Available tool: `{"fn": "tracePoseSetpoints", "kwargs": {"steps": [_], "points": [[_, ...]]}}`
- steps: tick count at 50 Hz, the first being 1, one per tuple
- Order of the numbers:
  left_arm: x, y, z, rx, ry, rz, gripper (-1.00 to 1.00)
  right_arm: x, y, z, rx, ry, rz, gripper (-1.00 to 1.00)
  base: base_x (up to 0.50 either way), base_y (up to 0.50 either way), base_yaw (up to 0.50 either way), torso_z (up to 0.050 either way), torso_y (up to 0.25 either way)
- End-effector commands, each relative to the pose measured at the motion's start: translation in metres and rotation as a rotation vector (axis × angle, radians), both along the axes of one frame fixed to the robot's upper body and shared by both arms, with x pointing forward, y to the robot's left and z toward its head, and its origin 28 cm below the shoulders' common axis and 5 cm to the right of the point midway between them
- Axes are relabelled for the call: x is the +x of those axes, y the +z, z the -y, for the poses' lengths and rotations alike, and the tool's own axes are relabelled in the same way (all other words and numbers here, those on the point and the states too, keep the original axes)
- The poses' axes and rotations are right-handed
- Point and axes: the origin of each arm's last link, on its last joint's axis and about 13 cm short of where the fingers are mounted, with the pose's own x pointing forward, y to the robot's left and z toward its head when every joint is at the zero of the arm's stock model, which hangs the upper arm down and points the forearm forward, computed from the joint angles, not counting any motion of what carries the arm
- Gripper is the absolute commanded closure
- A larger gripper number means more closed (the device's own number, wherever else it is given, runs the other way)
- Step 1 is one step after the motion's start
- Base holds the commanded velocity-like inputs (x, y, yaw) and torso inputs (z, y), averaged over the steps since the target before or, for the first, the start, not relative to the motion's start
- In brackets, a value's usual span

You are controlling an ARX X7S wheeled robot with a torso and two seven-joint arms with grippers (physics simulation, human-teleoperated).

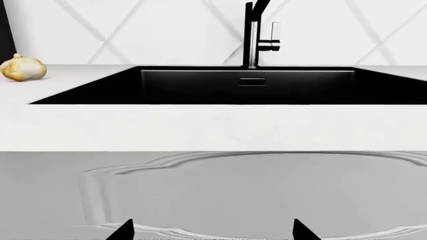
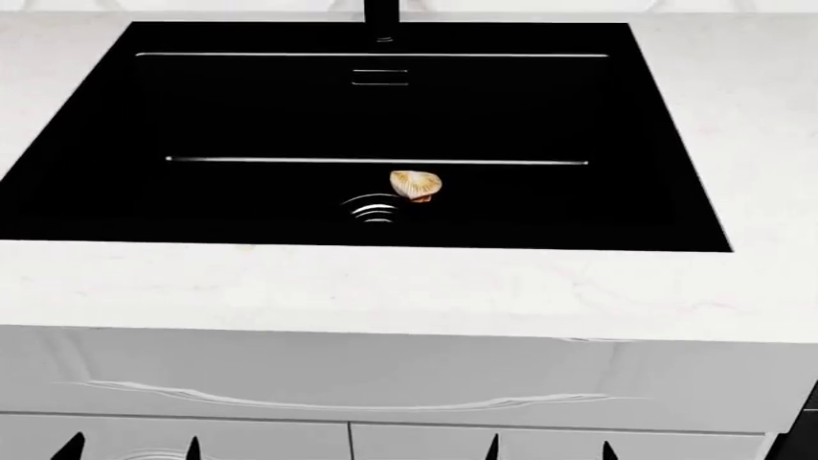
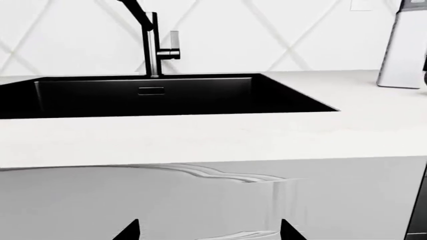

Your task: Turn on the sink faucet.

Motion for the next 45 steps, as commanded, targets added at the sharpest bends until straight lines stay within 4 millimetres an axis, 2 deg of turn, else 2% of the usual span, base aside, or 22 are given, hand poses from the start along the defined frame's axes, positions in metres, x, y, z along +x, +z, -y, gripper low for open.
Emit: {"fn": "tracePoseSetpoints", "kwargs": {"steps": [1, 8, 9, 10, 12, 13, 15, 17, 19, 22, 26, 30, 33, 35, 38, 42, 45], "points": [[0.001, 0.003, -0.001, -0.036, 0.034, 0.01, -1.0, -0.001, 0.0, 0.0, 0.002, -0.002, 0.005, -1.0, 0.0, 0.0, 0.0, 0.0, 0.0], [-0.001, 0.003, -0.002, -0.032, 0.026, 0.009, -1.0, -0.001, 0.002, -0.001, -0.005, 0.007, 0.006, -1.0, 0.0, 0.0, 0.0, 0.0, 0.0], [0.0, 0.006, 0.0, -0.002, 0.017, -0.007, -1.0, 0.0, 0.006, 0.0, 0.008, 0.01, 0.009, -1.0, 0.0, 0.0, 0.0, 0.0, 0.0], [0.001, 0.013, -0.001, -0.049, 0.031, -0.002, -1.0, 0.001, 0.011, 0.001, -0.001, 0.004, 0.015, -1.0, 0.0, 0.0, 0.0, 0.0, 0.0], [0.01, 0.035, -0.004, -0.024, 0.02, 0.004, -1.0, 0.01, 0.034, 0.004, -0.086, 0.002, 0.047, -1.0, 0.0, 0.0, 0.0, 0.0, 0.0], [0.01, 0.043, -0.006, -0.037, 0.015, 0.016, -1.0, 0.013, 0.043, 0.006, -0.064, 0.002, 0.054, -1.0, 0.0, 0.0, 0.0, 0.0, 0.0], [0.013, 0.066, -0.009, -0.02, 0.003, 0.035, -1.0, 0.018, 0.079, 0.011, -0.092, -0.006, 0.119, -1.0, 0.0, 0.0, 0.0, 0.0, 0.0], [0.018, 0.081, -0.003, -0.017, -0.022, 0.069, -1.0, 0.022, 0.103, 0.014, -0.186, -0.002, 0.134, -1.0, 0.0, 0.0, 0.0, 0.0, 0.0], [0.018, 0.091, -0.004, -0.02, -0.021, 0.068, -1.0, 0.023, 0.126, 0.017, -0.168, -0.005, 0.179, -1.0, 0.0, 0.0, 0.0, 0.0, 0.0], [0.017, 0.111, -0.006, 0.002, -0.047, 0.107, -1.0, 0.022, 0.155, 0.022, -0.199, 0.006, 0.221, -1.0, 0.0, 0.0, 0.0, 0.0, 0.0], [0.024, 0.145, -0.015, 0.053, -0.046, 0.17, -1.0, 0.027, 0.175, 0.033, -0.189, 0.007, 0.223, -1.0, 0.0, 0.0, 0.0, 0.0, 0.0], [0.044, 0.176, -0.024, 0.115, -0.038, 0.213, -1.0, 0.039, 0.2, 0.048, -0.23, 0.019, 0.218, -1.0, 0.0, 0.0, 0.0, 0.0, 0.0], [0.071, 0.198, -0.026, 0.182, -0.054, 0.233, -1.0, 0.06, 0.22, 0.056, -0.207, 0.059, 0.228, -1.0, 0.0, 0.0, 0.0, 0.0, 0.0], [0.085, 0.211, -0.027, 0.183, -0.062, 0.261, -1.0, 0.073, 0.229, 0.058, -0.301, 0.051, 0.236, -1.0, 0.0, 0.0, 0.0, 0.0, 0.0], [0.111, 0.235, -0.031, 0.185, -0.076, 0.277, -1.0, 0.098, 0.246, 0.06, -0.334, 0.079, 0.213, -1.0, 0.0, 0.0, 0.0, 0.0, 0.0], [0.142, 0.243, -0.036, 0.207, -0.058, 0.234, -1.0, 0.127, 0.256, 0.063, -0.376, 0.104, 0.177, -1.0, 0.0, 0.0, 0.0, 0.0, 0.0], [0.168, 0.239, -0.037, 0.221, -0.035, 0.185, -1.0, 0.145, 0.263, 0.067, -0.418, 0.13, 0.171, -1.0, 0.0, 0.0, 0.0, 0.0, 0.0]]}}
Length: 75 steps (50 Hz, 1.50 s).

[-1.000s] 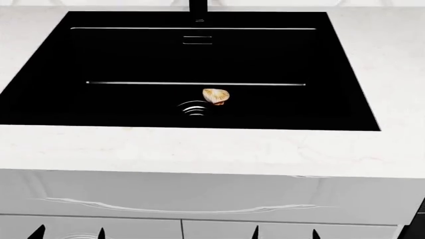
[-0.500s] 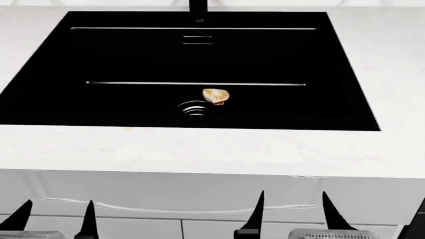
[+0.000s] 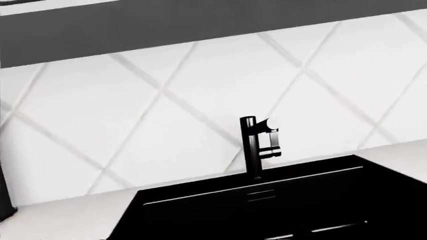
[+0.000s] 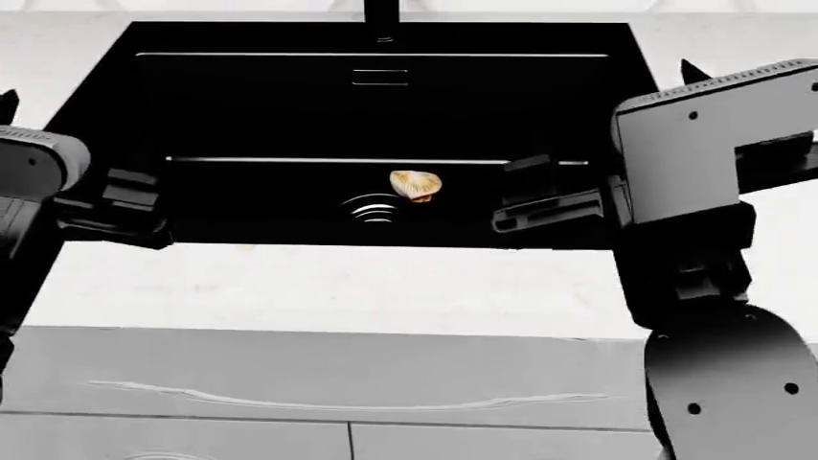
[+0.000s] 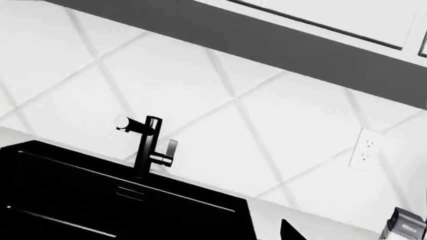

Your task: Turn on the sink faucet.

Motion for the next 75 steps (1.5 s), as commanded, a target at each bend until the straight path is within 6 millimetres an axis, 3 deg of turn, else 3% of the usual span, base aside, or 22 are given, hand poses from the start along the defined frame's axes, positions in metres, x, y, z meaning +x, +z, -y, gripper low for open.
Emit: {"fn": "tracePoseSetpoints", "kwargs": {"steps": [1, 5, 10, 14, 20, 27, 34, 40, 60, 75], "points": [[0.069, 0.047, -0.012, 0.062, 0.04, -0.03, -1.0, 0.057, 0.05, 0.019, -0.144, 0.016, -0.036, -1.0, 0.0, 0.0, 0.0, 0.0, 0.0], [0.088, 0.059, -0.017, 0.095, 0.067, -0.053, -1.0, 0.072, 0.05, 0.025, -0.035, 0.032, -0.075, -1.0, 0.0, 0.0, 0.0, 0.0, 0.0], [0.097, 0.067, -0.026, 0.144, 0.09, -0.104, -1.0, 0.069, 0.055, 0.028, -0.056, 0.032, -0.099, -1.0, 0.0, 0.0, 0.0, 0.0, 0.0], [0.101, 0.072, -0.031, 0.087, 0.069, -0.145, -1.0, 0.068, 0.052, 0.03, -0.048, 0.035, -0.112, -1.0, 0.0, 0.0, 0.0, 0.0, 0.0], [0.101, 0.065, -0.036, 0.125, 0.073, -0.174, -1.0, 0.068, 0.045, 0.029, -0.055, 0.058, -0.142, -1.0, 0.18, 0.02, 0.0, 0.0, 0.0], [0.101, 0.056, -0.035, 0.127, 0.063, -0.193, -1.0, 0.064, 0.057, 0.032, -0.059, 0.057, -0.122, -1.0, 0.38, 0.06, 0.0, 0.0, 0.0], [0.099, 0.051, -0.037, 0.131, 0.063, -0.204, -1.0, 0.061, 0.055, 0.033, -0.073, 0.062, -0.138, -1.0, 0.44, 0.06, 0.0, 0.0, 0.0], [0.098, 0.049, -0.039, 0.136, 0.062, -0.21, -1.0, 0.059, 0.043, 0.034, -0.071, 0.064, -0.165, -1.0, 0.44, 0.05, 0.0, 0.0, 0.0], [0.099, 0.052, -0.04, 0.13, 0.071, -0.211, -1.0, 0.052, 0.042, 0.041, -0.003, 0.054, -0.175, -1.0, 0.44, 0.04, 0.0, 0.0, 0.001], [0.1, 0.037, -0.041, 0.126, 0.079, -0.239, -1.0, 0.052, 0.034, 0.042, 0.028, 0.063, -0.184, -1.0, 0.41, -0.14, 0.0, 0.0, 0.001]]}}
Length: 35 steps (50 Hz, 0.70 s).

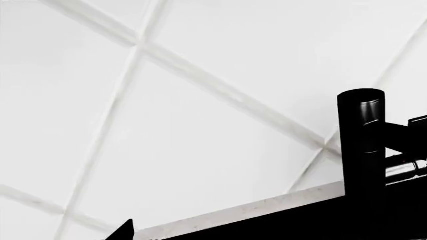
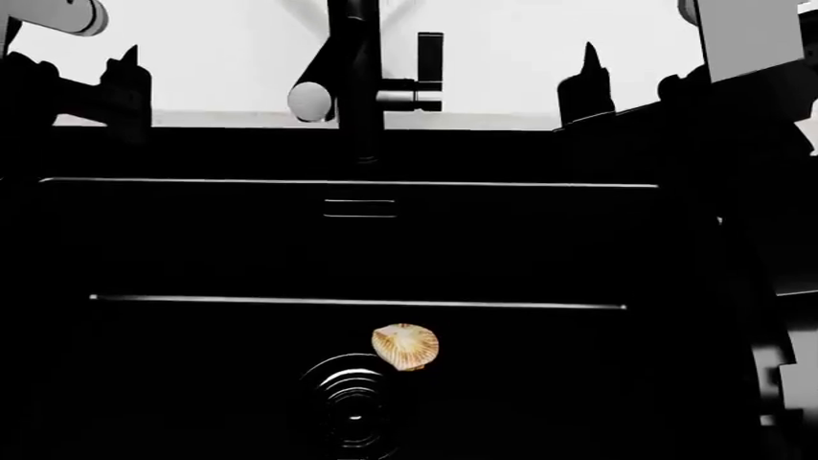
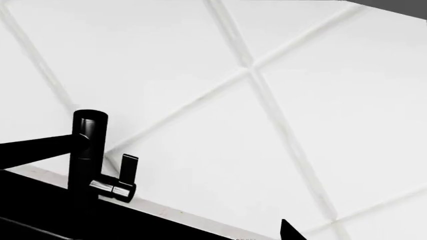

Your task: Turn on the sink faucet.

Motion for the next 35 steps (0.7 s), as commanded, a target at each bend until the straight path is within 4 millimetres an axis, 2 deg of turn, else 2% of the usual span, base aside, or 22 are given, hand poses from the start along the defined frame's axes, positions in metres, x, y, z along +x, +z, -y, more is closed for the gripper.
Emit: {"fn": "tracePoseSetpoints", "kwargs": {"steps": [1, 7, 14, 21, 35], "points": [[0.001, -0.007, -0.001, -0.007, 0.005, -0.013, -1.0, -0.001, -0.005, 0.0, 0.009, 0.008, -0.01, -1.0, 0.41, -0.06, 0.0, 0.0, 0.0], [0.0, -0.016, -0.006, -0.017, 0.016, -0.023, -1.0, 0.001, -0.014, -0.004, 0.011, 0.027, -0.019, -1.0, 0.44, -0.02, 0.0, 0.0, 0.0], [-0.001, -0.017, -0.013, -0.025, 0.033, -0.023, -1.0, 0.002, -0.018, -0.005, 0.013, 0.026, -0.027, -1.0, 0.5, 0.03, 0.0, 0.0, 0.001], [-0.003, -0.024, -0.013, -0.026, 0.037, -0.034, -1.0, 0.0, -0.015, -0.004, 0.026, 0.021, -0.017, -1.0, 0.5, 0.11, 0.0, 0.0, 0.001], [-0.005, -0.038, -0.011, -0.054, 0.028, -0.046, -1.0, 0.003, -0.028, -0.008, 0.065, 0.024, -0.033, -1.0, 0.44, 0.2, 0.0, 0.0, 0.001]]}}
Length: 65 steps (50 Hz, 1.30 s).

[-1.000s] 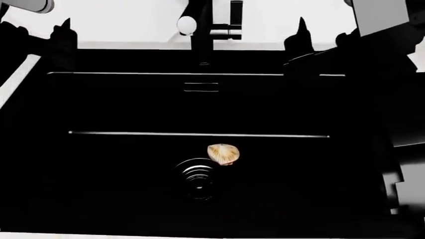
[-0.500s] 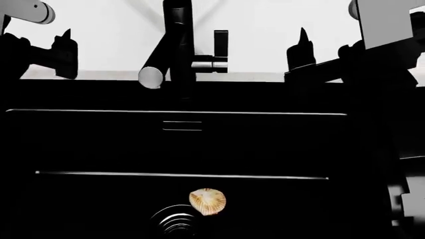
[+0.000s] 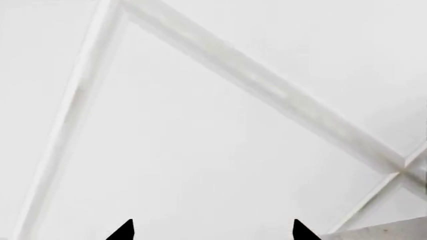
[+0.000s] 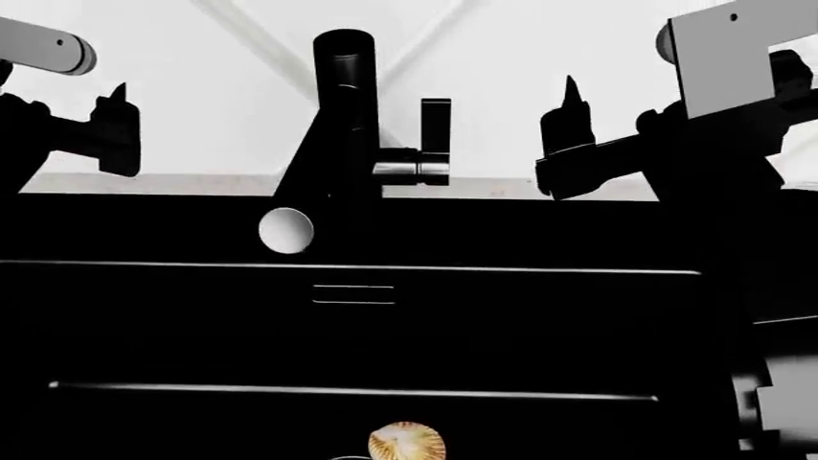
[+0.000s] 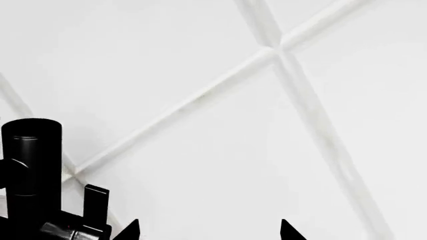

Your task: Turn on the sink faucet.

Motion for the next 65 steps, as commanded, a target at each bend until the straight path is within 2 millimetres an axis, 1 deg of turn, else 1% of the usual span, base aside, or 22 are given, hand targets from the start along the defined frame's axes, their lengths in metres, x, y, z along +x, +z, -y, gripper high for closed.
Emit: {"fn": "tracePoseSetpoints", "kwargs": {"steps": [1, 3, 8, 9, 14, 17, 22, 29, 31, 32, 36, 37, 39, 51, 53, 57, 65], "points": [[-0.002, -0.013, 0.001, -0.028, -0.002, -0.007, -1.0, 0.001, -0.008, -0.003, 0.047, -0.004, 0.002, -1.0, 0.0, 0.0, 0.0, 0.0, 0.0], [-0.002, -0.015, 0.002, -0.036, 0.001, -0.005, -1.0, 0.003, -0.009, -0.008, 0.072, 0.007, 0.008, -1.0, 0.0, 0.0, 0.0, 0.0, 0.0], [-0.008, -0.025, 0.003, -0.055, -0.002, -0.004, -1.0, 0.012, -0.017, -0.029, 0.106, 0.081, 0.007, -1.0, 0.0, 0.0, 0.0, 0.0, 0.0], [-0.01, -0.027, 0.004, -0.059, -0.001, -0.005, -1.0, 0.013, -0.019, -0.035, 0.092, 0.095, -0.001, -1.0, 0.0, 0.0, 0.0, 0.0, 0.0], [-0.017, -0.03, 0.0, -0.077, 0.004, -0.002, -1.0, 0.012, -0.023, -0.047, 0.091, 0.125, -0.022, -1.0, 0.0, 0.0, 0.0, 0.0, 0.0], [-0.021, -0.034, 0.0, -0.083, 0.005, -0.003, -1.0, 0.01, -0.025, -0.05, 0.082, 0.13, -0.032, -1.0, 0.0, 0.0, 0.0, 0.0, 0.0], [-0.021, -0.042, 0.001, -0.089, 0.004, -0.016, -1.0, 0.015, -0.031, -0.053, 0.089, 0.129, -0.058, -1.0, 0.0, 0.0, 0.0, 0.0, 0.0], [-0.02, -0.042, 0.002, -0.089, 0.003, -0.015, -1.0, 0.029, -0.039, -0.062, 0.077, 0.14, -0.075, -1.0, 0.0, 0.0, 0.0, 0.0, 0.0], [-0.02, -0.041, 0.001, -0.098, 0.001, -0.018, -1.0, 0.032, -0.041, -0.063, 0.078, 0.144, -0.081, -1.0, 0.0, 0.0, 0.0, 0.0, 0.0], [-0.02, -0.039, 0.001, -0.13, -0.004, 0.002, -1.0, 0.034, -0.042, -0.065, 0.076, 0.148, -0.084, -1.0, 0.0, 0.0, 0.0, 0.0, 0.0], [-0.019, -0.038, 0.0, -0.119, -0.01, 0.031, -1.0, 0.04, -0.042, -0.069, 0.072, 0.159, -0.09, -1.0, 0.0, 0.0, 0.0, 0.0, 0.0], [-0.018, -0.038, 0.001, -0.11, -0.015, 0.062, -1.0, 0.041, -0.041, -0.07, 0.072, 0.163, -0.091, -1.0, 0.0, 0.0, 0.0, 0.0, 0.0], [-0.017, -0.037, 0.0, -0.141, -0.008, 0.058, -1.0, 0.044, -0.04, -0.072, 0.075, 0.17, -0.091, -1.0, 0.0, 0.0, 0.0, 0.0, 0.0], [-0.018, -0.038, -0.002, -0.137, -0.007, 0.062, -1.0, 0.058, -0.047, -0.078, 0.075, 0.176, -0.125, -1.0, 0.0, 0.0, 0.0, 0.0, 0.0], [-0.019, -0.038, -0.002, -0.133, -0.011, 0.062, -1.0, 0.059, -0.047, -0.078, 0.075, 0.174, -0.125, -1.0, 0.0, 0.0, 0.0, 0.0, 0.0], [-0.02, -0.04, -0.002, -0.118, -0.019, 0.053, -1.0, 0.067, -0.047, -0.079, 0.081, 0.154, -0.126, -1.0, 0.0, 0.0, 0.0, 0.0, 0.0], [-0.022, -0.037, -0.005, -0.105, -0.02, 0.074, -1.0, 0.078, -0.044, -0.082, 0.083, 0.144, -0.126, -1.0, 0.0, 0.0, 0.0, 0.0, 0.0]]}}
